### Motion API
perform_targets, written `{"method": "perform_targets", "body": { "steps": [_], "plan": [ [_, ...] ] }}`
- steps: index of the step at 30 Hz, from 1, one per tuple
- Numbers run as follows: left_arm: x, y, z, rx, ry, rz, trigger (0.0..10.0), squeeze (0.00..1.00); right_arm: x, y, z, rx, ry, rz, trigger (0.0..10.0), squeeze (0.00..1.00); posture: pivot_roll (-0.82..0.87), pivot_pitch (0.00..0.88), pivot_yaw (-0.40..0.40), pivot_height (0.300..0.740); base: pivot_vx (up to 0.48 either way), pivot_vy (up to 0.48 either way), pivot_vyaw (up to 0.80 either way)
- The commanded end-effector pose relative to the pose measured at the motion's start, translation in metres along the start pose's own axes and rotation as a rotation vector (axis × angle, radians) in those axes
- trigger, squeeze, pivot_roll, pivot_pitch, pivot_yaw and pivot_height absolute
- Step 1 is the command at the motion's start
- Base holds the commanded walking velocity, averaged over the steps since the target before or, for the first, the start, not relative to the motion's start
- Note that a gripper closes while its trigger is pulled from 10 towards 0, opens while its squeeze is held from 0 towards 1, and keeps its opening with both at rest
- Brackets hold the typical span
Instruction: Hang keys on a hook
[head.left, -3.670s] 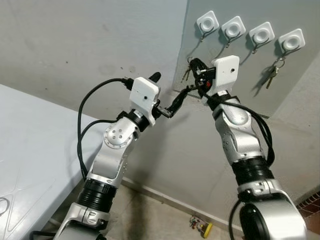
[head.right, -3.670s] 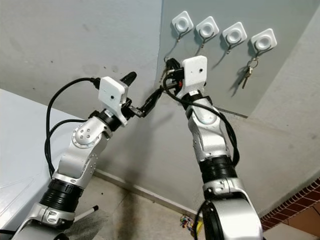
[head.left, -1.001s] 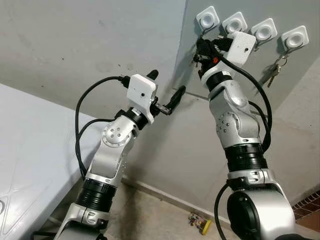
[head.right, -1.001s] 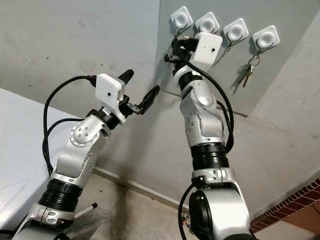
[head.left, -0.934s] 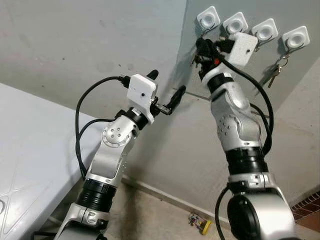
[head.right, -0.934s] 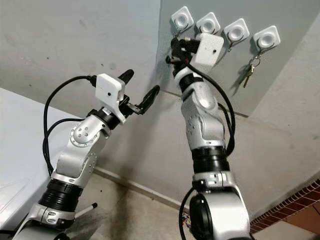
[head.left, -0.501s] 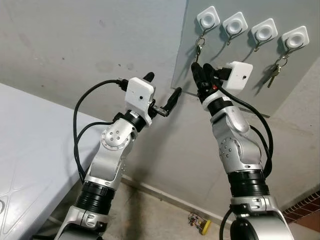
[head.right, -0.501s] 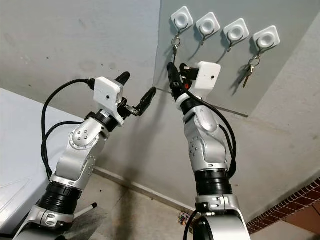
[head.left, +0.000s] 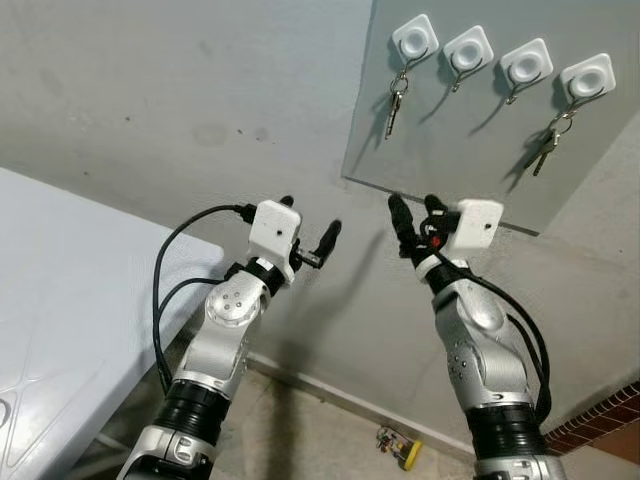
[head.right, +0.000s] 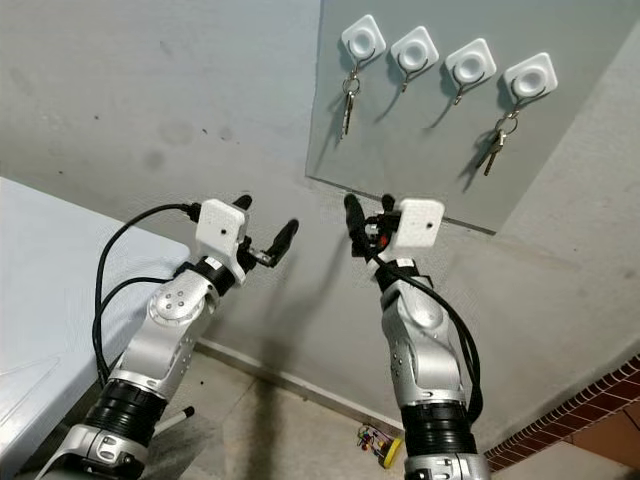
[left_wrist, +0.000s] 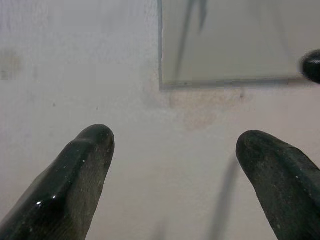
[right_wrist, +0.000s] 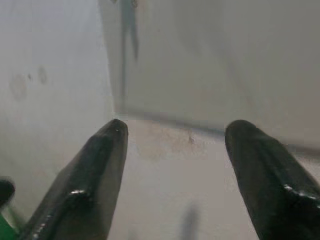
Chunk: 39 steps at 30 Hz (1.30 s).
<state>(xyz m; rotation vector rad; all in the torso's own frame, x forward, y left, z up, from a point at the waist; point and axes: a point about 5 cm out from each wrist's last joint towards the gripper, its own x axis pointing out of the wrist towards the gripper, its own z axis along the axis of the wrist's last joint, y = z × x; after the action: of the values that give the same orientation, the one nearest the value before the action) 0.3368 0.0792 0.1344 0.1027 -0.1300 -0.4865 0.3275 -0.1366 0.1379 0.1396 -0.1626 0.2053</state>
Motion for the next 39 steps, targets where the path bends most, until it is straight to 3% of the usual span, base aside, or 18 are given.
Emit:
{"method": "perform_targets", "body": {
  "steps": [1, 4, 5, 8, 10, 13, 15, 17, 20, 21, 23, 27, 29, 31, 33, 39],
  "plan": [
    [-0.012, -0.003, -0.039, -0.035, 0.121, 0.025, 10.0, 0.00, -0.031, -0.017, -0.056, -0.064, 0.198, -0.054, 10.0, 1.00, -0.02, 0.000, -0.053, 0.711, 0.000, 0.000, 0.00],
    [-0.015, -0.004, -0.046, -0.029, 0.145, 0.029, 10.0, 0.00, -0.038, -0.020, -0.067, -0.082, 0.236, -0.070, 10.0, 1.00, -0.02, 0.000, -0.053, 0.711, 0.000, 0.000, 0.00],
    [-0.022, -0.006, -0.061, -0.038, 0.201, 0.027, 10.0, 0.00, -0.051, -0.024, -0.083, -0.100, 0.302, -0.071, 10.0, 1.00, -0.02, 0.000, -0.047, 0.711, 0.000, 0.000, 0.00],
    [-0.032, -0.006, -0.081, -0.063, 0.298, 0.045, 10.0, 0.00, -0.071, -0.030, -0.106, -0.112, 0.407, -0.085, 10.0, 1.00, -0.03, 0.001, -0.043, 0.711, 0.000, 0.000, 0.00],
    [-0.047, -0.008, -0.101, -0.117, 0.390, 0.050, 10.0, 0.00, -0.095, -0.035, -0.128, -0.124, 0.528, -0.103, 10.0, 1.00, -0.03, 0.000, -0.040, 0.711, 0.000, 0.000, 0.00],
    [-0.065, -0.011, -0.123, -0.134, 0.506, 0.058, 10.0, 0.00, -0.125, -0.041, -0.149, -0.134, 0.656, -0.140, 10.0, 1.00, -0.04, 0.000, -0.034, 0.711, 0.000, 0.000, 0.00],
    [-0.076, -0.013, -0.133, -0.124, 0.571, 0.067, 10.0, 0.00, -0.139, -0.043, -0.158, -0.166, 0.730, -0.156, 10.0, 1.00, -0.04, 0.000, -0.030, 0.711, 0.000, 0.000, 0.00],
    [-0.088, -0.017, -0.143, -0.132, 0.622, 0.061, 10.0, 0.00, -0.153, -0.042, -0.166, -0.122, 0.785, -0.178, 10.0, 1.00, -0.04, 0.000, -0.030, 0.711, 0.000, 0.000, 0.00],
    [-0.107, -0.023, -0.158, -0.137, 0.717, 0.058, 10.0, 0.00, -0.173, -0.040, -0.176, -0.139, 0.870, -0.169, 10.0, 1.00, -0.05, 0.000, -0.022, 0.711, 0.000, 0.000, 0.00],
    [-0.110, -0.024, -0.160, -0.145, 0.730, 0.060, 10.0, 0.00, -0.176, -0.040, -0.177, -0.130, 0.879, -0.173, 10.0, 0.86, -0.05, 0.000, -0.011, 0.711, 0.000, 0.000, 0.00],
    [-0.118, -0.026, -0.165, -0.145, 0.768, 0.055, 10.0, 0.00, -0.183, -0.038, -0.180, -0.118, 0.900, -0.177, 10.0, 0.00, -0.06, 0.000, 0.001, 0.711, 0.000, 0.000, 0.00],
    [-0.139, -0.033, -0.177, -0.146, 0.859, 0.042, 10.0, 0.00, -0.200, -0.033, -0.188, -0.080, 0.964, -0.208, 10.0, 0.00, -0.08, 0.000, 0.014, 0.711, 0.000, 0.000, 0.00],
    [-0.150, -0.035, -0.183, -0.198, 0.904, 0.066, 10.0, 0.00, -0.210, -0.030, -0.191, -0.068, 0.994, -0.210, 10.0, 0.00, -0.10, 0.000, 0.031, 0.711, 0.000, 0.000, 0.00],
    [-0.153, -0.035, -0.185, -0.201, 0.919, 0.072, 10.0, 0.00, -0.214, -0.030, -0.192, -0.065, 1.014, -0.220, 10.0, 0.00, -0.10, 0.000, 0.034, 0.711, 0.000, 0.000, 0.00],
    [-0.166, -0.037, -0.190, -0.202, 0.975, 0.083, 10.0, 0.00, -0.238, -0.034, -0.196, -0.015, 1.082, -0.328, 10.0, 0.00, -0.11, 0.000, 0.037, 0.711, 0.000, 0.000, 0.00],
    [-0.167, -0.038, -0.191, -0.155, 0.980, 0.053, 10.0, 0.00, -0.257, -0.033, -0.200, -0.030, 1.158, -0.313, 10.0, 0.00, -0.11, 0.000, 0.029, 0.711, 0.000, 0.000, 0.00]
  ]
}}
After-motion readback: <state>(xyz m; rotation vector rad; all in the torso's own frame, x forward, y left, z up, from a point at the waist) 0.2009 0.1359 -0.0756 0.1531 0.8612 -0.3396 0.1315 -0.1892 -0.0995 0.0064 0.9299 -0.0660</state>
